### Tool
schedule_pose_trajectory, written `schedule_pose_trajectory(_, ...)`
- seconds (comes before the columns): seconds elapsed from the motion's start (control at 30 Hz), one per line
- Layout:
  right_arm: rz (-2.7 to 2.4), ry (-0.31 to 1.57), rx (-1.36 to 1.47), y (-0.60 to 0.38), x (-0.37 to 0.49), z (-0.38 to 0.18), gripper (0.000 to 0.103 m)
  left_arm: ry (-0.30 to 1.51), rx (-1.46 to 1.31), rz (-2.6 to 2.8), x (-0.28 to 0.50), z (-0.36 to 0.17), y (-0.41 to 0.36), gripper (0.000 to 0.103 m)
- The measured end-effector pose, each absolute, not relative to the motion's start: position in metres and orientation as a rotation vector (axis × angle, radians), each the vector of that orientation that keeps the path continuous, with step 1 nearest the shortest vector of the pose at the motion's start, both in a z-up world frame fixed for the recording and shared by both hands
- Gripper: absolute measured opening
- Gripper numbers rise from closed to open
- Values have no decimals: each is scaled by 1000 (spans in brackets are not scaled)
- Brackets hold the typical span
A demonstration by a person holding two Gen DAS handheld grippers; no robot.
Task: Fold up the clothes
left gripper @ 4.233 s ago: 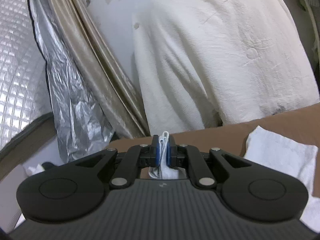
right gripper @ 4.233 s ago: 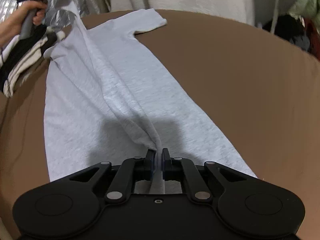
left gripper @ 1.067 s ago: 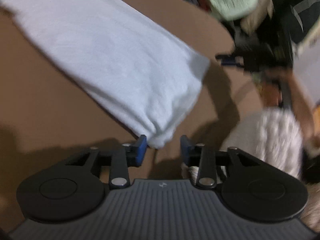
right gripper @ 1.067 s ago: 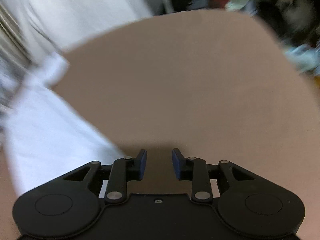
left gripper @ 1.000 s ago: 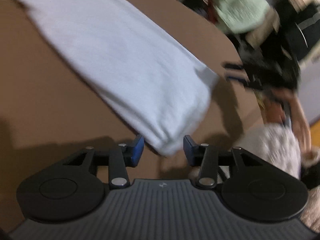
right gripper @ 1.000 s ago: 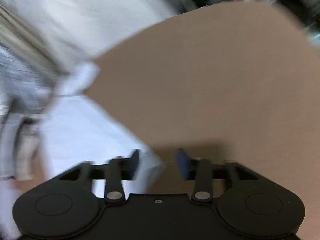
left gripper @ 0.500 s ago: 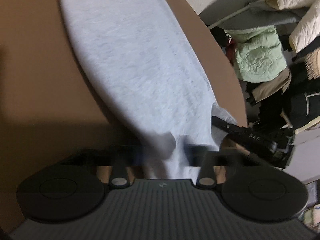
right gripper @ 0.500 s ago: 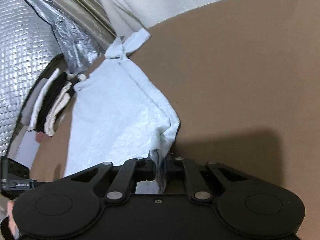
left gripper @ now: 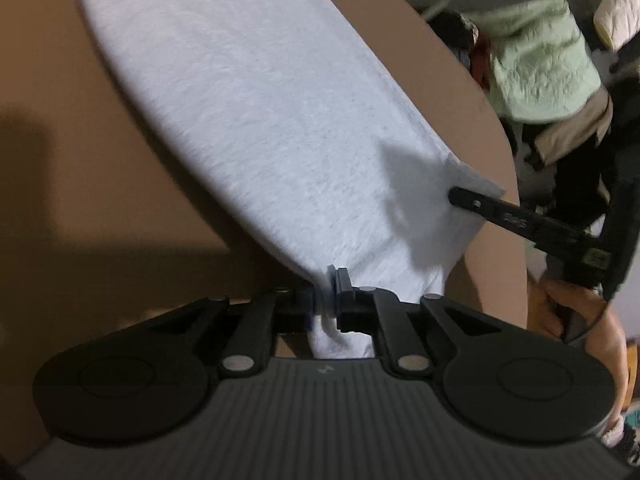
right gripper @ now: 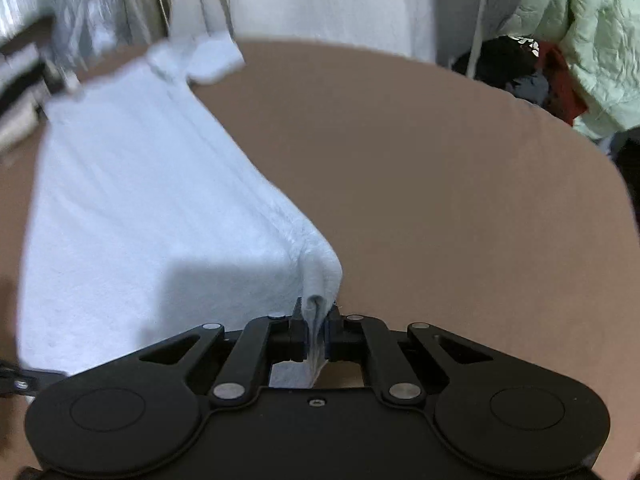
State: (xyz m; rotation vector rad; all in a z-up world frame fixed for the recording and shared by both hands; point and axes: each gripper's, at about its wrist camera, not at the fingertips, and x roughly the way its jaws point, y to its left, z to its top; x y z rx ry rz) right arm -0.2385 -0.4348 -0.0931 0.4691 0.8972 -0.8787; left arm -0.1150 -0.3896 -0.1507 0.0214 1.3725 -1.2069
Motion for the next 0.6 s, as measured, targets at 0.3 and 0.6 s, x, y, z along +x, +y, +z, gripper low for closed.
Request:
schedule_pose_trajectory(0.3,-1107,1069,189,-427,-198,-82,52,1060,41,-1138,-34,-91,-317,45)
schedule_pose_trajectory(0.6,-502,863,285,-376,-71,-21,66,1048,-112,-976,90,-106,-278,44)
